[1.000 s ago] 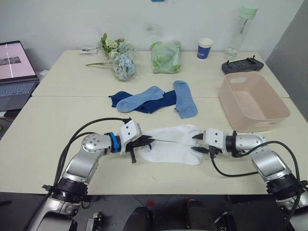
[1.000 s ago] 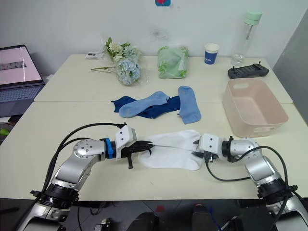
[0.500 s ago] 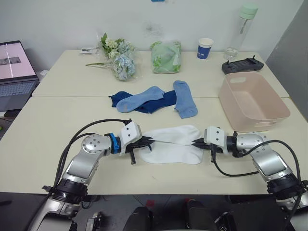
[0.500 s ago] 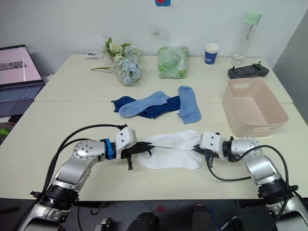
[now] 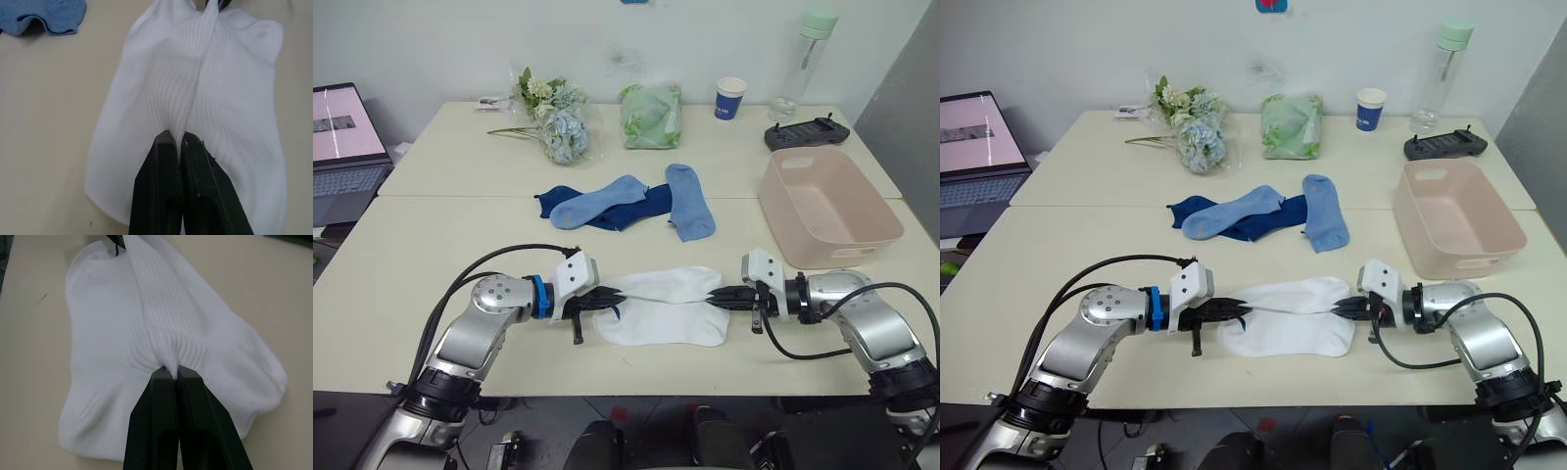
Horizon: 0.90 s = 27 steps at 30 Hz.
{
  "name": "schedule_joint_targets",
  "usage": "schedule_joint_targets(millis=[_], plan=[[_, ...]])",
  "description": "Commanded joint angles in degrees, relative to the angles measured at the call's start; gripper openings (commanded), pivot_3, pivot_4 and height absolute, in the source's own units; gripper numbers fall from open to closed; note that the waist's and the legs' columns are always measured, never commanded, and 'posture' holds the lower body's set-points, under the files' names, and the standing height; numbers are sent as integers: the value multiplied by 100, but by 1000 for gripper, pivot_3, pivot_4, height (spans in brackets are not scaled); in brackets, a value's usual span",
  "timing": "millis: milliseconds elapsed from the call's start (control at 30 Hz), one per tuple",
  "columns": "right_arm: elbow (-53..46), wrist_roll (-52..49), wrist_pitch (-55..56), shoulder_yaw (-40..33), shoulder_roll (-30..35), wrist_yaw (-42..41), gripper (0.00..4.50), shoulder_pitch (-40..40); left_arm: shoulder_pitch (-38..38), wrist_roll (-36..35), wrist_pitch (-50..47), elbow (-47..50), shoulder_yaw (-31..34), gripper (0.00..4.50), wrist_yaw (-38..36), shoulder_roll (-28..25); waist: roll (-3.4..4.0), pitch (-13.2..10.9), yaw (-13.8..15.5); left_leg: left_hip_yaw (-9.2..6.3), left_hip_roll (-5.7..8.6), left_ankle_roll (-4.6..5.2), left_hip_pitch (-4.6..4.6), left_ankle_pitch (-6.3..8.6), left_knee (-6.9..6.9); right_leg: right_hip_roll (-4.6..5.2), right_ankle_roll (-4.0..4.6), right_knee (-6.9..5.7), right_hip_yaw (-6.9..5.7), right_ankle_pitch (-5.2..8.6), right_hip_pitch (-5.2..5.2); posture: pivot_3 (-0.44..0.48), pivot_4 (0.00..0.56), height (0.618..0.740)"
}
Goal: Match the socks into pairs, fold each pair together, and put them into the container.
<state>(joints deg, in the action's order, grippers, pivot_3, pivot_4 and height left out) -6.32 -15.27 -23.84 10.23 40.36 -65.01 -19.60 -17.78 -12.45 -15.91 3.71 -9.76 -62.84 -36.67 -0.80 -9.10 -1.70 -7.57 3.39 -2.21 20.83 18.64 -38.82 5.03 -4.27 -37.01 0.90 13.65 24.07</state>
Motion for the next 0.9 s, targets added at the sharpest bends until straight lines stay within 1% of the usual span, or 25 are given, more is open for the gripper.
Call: schedule_joint_targets(millis=[33, 200, 400, 600, 667, 700, 800, 900], plan=[[17, -30, 115, -72, 45, -78, 0, -122, -103, -1, 103, 25, 14, 208, 57, 63, 0, 0, 3, 0, 0, 0, 0, 0, 0, 0, 0, 0, 0, 0, 0, 0, 150, 740], [114, 47, 299, -28, 33, -121, 0, -100, -82, 67, 167, 44, -19, 1595, 121, 100, 0, 0, 3, 0, 0, 0, 1, 0, 0, 0, 0, 0, 0, 0, 1, 0, 150, 740], [88, 1, 311, -29, 18, -190, 0, -37, -73, 146, 275, -37, -12, 1595, 105, 50, 0, 0, 3, 0, 0, 0, 1, 0, 0, 0, 0, 0, 1, 0, 0, 0, 150, 740], [71, 19, 304, -36, 21, -167, 0, -38, -151, 451, 723, -246, -171, 1595, 47, 32, 0, 0, 4, 0, 1, 0, 1, 0, 0, 0, 0, 1, 0, 0, 0, 0, 150, 740], [40, 16, 296, -36, 35, -173, 0, -26, -221, 485, 822, -360, -154, 1595, 130, 104, 0, 0, 4, 0, 0, 0, 1, 0, 0, 0, 0, 1, 0, 0, 0, 0, 150, 740], [27, 10, 294, -41, 31, -168, 0, -23, -254, 386, 762, -381, -95, 1595, 160, 179, 0, 0, 3, 0, 0, 0, 1, 0, 0, 0, 0, 0, 0, 0, 0, 0, 150, 740], [-25, -25, 242, -49, 33, -173, 0, -10, -300, 144, 540, -301, 13, 955, 138, 282, 0, 0, 5, 0, 2, 0, 2, 0, -1, 1, 0, 1, 0, 0, 1, 0, 150, 740], [-45, -22, 228, -46, 33, -169, 0, -8, -279, 25, 379, -218, 18, 17, 45, 240, 0, 0, -6, 0, 0, 0, 2, 0, -1, 1, 0, -1, 0, 0, 1, 0, 150, 740]])
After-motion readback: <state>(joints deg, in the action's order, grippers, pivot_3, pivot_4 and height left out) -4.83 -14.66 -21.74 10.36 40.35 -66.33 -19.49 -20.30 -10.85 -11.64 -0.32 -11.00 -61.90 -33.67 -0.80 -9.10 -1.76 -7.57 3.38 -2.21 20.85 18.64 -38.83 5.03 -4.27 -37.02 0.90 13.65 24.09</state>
